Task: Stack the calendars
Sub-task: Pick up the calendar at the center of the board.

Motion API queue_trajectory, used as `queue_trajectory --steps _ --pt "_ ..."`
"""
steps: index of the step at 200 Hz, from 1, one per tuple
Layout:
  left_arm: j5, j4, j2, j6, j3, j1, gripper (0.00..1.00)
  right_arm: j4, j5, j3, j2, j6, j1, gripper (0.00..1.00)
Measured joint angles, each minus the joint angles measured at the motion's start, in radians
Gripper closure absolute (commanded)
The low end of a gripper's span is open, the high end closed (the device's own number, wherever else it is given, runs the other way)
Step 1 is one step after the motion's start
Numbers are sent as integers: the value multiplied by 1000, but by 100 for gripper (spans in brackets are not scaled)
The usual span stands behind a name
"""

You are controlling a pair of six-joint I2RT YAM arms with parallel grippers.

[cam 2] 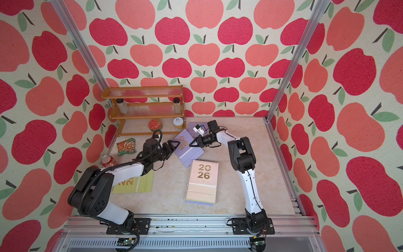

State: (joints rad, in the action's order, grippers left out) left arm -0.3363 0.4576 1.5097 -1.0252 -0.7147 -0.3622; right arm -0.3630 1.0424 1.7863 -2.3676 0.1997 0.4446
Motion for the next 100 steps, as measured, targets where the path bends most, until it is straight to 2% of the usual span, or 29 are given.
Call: queue_trajectory --steps 59,100 --pt "-23 -97 -216 76 30 189 15 -14 -24 18 79 -9 8 100" --pt "-111 -111 -228 108 35 262 13 -27 -24 77 120 -3 23 100"
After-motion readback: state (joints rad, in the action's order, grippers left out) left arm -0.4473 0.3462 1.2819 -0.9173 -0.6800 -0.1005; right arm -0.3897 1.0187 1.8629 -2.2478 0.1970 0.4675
